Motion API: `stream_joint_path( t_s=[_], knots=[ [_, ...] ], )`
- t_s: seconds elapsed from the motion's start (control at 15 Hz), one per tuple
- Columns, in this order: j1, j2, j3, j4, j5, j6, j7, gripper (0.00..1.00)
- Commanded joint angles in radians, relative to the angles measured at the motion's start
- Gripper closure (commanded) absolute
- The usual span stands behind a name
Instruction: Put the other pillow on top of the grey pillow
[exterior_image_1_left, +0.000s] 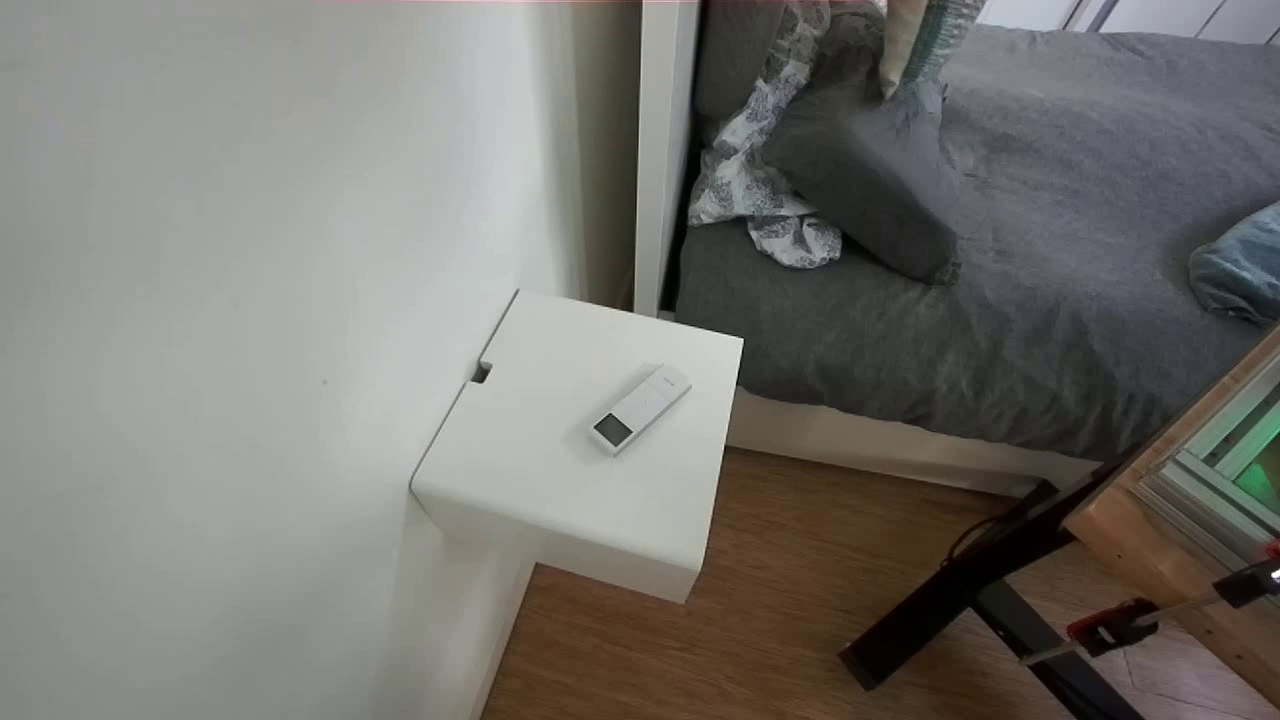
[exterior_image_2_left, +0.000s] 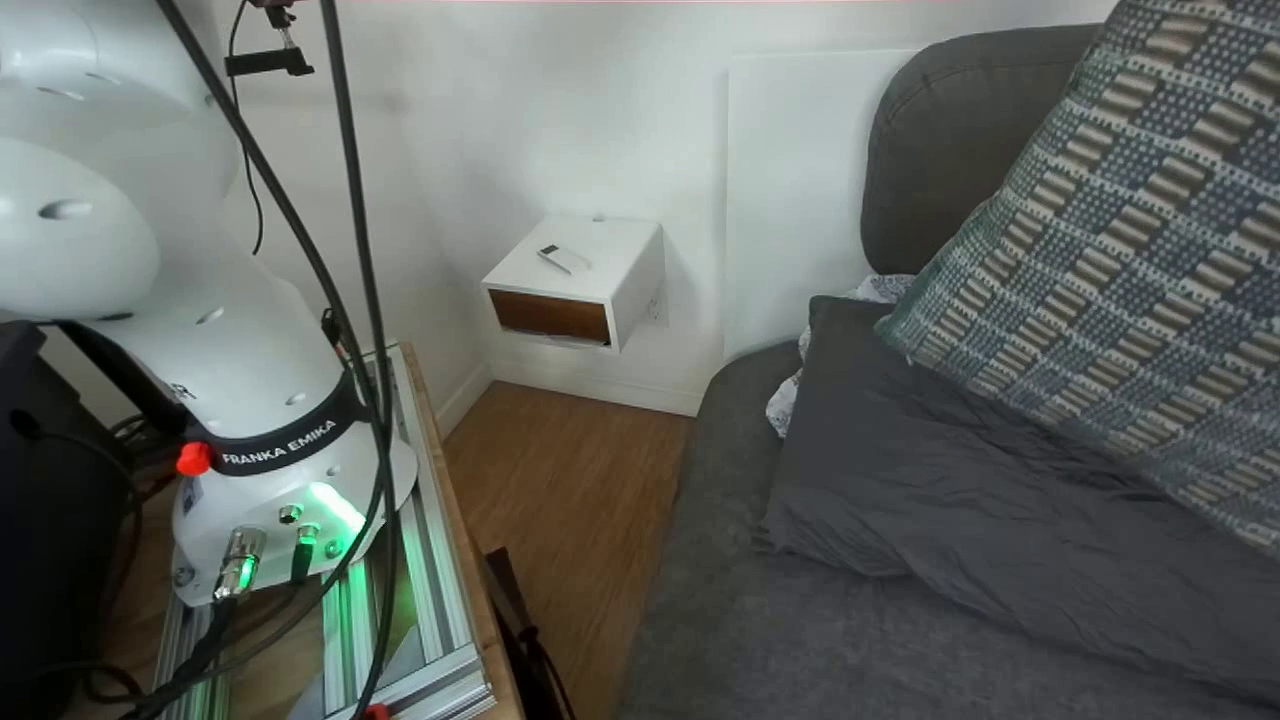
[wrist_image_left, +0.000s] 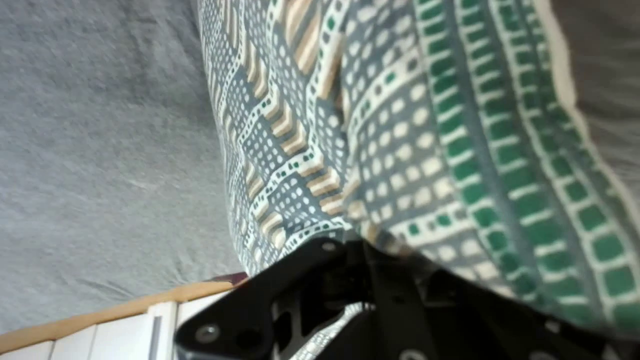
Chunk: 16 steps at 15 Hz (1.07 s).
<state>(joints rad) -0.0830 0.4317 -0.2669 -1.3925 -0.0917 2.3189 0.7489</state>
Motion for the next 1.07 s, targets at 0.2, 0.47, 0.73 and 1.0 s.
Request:
stream_joint_path(
  t_s=[0.2, 0.47, 0.73, 1.0],
  knots=[
    [0.119, -0.112, 0.013, -0.077, -0.056, 0.278, 0.023, 0.98],
    [0.158, 0.010, 0.006, -0.075, -0.094, 0.546, 0.016, 0.98],
    [0.166, 0.179, -0.034, -0.090, -0.178, 0.771, -0.022, 0.98],
    [0.135, 0.245, -0.005, -0.143, -0.216, 0.808, -0.109, 0.98]
  ],
)
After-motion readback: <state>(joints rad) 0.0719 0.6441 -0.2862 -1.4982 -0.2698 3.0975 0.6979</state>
